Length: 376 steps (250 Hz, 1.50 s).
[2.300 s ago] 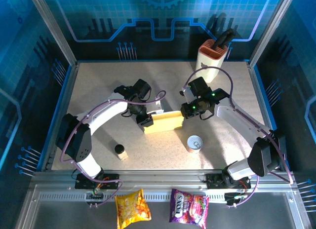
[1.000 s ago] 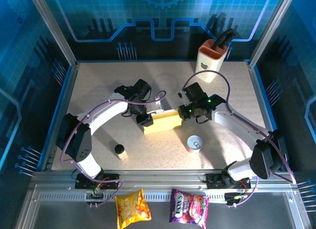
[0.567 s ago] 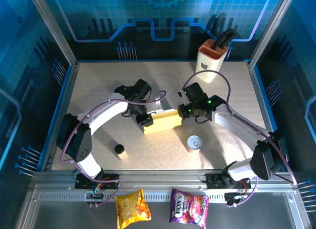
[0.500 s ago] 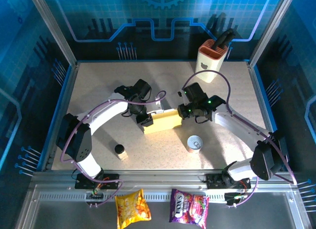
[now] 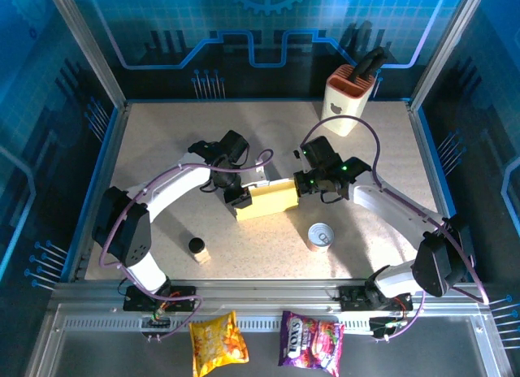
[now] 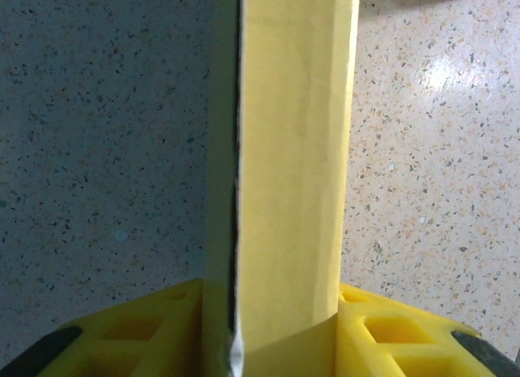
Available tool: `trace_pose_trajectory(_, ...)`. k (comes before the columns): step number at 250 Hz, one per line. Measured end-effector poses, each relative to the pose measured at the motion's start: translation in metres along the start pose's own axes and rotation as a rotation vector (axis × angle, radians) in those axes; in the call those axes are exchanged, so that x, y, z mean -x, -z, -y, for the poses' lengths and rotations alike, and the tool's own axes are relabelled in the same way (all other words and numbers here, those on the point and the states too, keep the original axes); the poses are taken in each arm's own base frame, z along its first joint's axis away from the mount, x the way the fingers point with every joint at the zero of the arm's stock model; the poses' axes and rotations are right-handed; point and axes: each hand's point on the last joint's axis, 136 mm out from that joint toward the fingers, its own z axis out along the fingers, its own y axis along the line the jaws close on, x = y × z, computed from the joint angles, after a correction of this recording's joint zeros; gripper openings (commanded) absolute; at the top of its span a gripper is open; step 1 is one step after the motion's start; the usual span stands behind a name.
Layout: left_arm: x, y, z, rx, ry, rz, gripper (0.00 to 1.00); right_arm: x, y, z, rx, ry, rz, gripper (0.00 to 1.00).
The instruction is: Fold the paper box
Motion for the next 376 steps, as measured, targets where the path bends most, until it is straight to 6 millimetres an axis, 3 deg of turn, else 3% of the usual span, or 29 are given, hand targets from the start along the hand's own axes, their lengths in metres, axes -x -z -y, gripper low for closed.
trace_pose_trajectory(176,-0.001,-0.005,-0.003,0.003,0.026,-0.010,0.39,-0.005,-0.007,0.001,-0.022,0.002,0.014,0.00)
trace_pose_trajectory(218,0.000,-0.004,-0.006,0.019,0.043,-0.006,0.50,-0.007,-0.006,-0.001,-0.021,0.005,0.015,0.00)
trace_pose_trajectory(242,0.004,0.004,-0.007,0.045,0.058,0.018,0.56,-0.007,-0.006,0.000,-0.022,0.005,0.014,0.00)
trace_pose_trajectory(278,0.016,0.034,-0.008,0.121,0.107,0.108,0.59,-0.007,-0.006,-0.001,-0.022,0.003,0.013,0.00)
trace_pose_trajectory(323,0.018,0.068,-0.015,0.234,0.294,0.183,0.59,-0.007,-0.006,-0.001,-0.022,0.003,0.014,0.00)
trace_pose_trajectory(349,0.012,0.071,-0.013,0.234,0.406,0.194,0.57,-0.007,-0.006,-0.001,-0.021,0.003,0.013,0.00)
trace_pose_trajectory(376,-0.006,0.064,0.000,0.205,0.501,0.169,0.57,-0.007,-0.006,-0.001,-0.021,0.003,0.013,0.00)
